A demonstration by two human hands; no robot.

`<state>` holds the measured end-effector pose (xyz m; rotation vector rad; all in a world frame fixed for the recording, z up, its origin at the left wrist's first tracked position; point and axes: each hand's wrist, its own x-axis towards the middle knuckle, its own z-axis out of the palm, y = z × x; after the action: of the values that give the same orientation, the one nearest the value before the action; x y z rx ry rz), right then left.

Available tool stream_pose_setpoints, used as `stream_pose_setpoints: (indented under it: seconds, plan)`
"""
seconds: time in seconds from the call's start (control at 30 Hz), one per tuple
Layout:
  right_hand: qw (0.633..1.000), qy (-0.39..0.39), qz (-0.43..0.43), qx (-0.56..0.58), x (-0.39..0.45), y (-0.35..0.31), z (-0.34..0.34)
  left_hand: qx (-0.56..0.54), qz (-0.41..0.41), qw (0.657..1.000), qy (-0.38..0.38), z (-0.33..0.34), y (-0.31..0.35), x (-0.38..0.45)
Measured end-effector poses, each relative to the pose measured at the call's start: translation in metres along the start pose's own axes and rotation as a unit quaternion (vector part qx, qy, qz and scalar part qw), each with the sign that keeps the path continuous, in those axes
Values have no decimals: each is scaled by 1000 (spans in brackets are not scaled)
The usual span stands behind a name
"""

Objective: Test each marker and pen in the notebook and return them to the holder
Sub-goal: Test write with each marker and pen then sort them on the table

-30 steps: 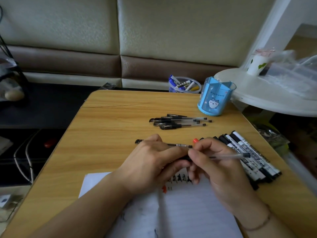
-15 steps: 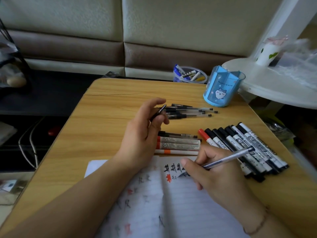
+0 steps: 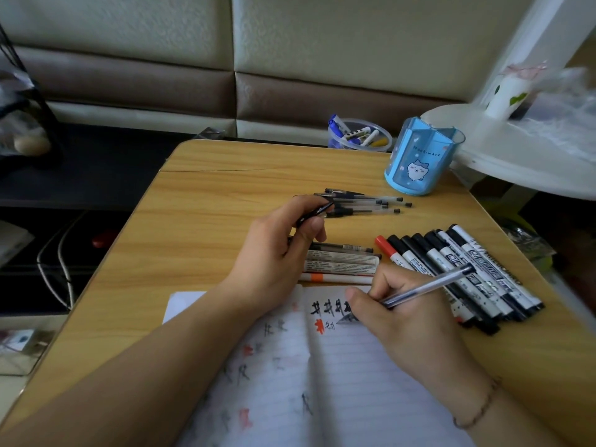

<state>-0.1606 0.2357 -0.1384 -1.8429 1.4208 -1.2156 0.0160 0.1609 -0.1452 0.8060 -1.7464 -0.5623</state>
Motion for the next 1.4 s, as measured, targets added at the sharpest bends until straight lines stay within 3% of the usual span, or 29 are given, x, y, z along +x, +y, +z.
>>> stream_pose_setpoints:
  seconds: [0.37, 1.0, 1.2, 1.4]
  plan:
    - [1000, -8, -4, -3, -1, -1, 0, 4, -4, 1000, -4, 0, 0, 1]
    - [997, -23, 63, 28, 1, -2, -2, 23, 10, 1000, -19, -2, -1, 1]
    - [971, 13, 98, 219, 4, -8, -8, -1, -14, 999, -45, -3, 1, 0]
    - [944, 39, 102, 312, 11, -10, -16, -4, -27, 997, -78, -1, 0, 0]
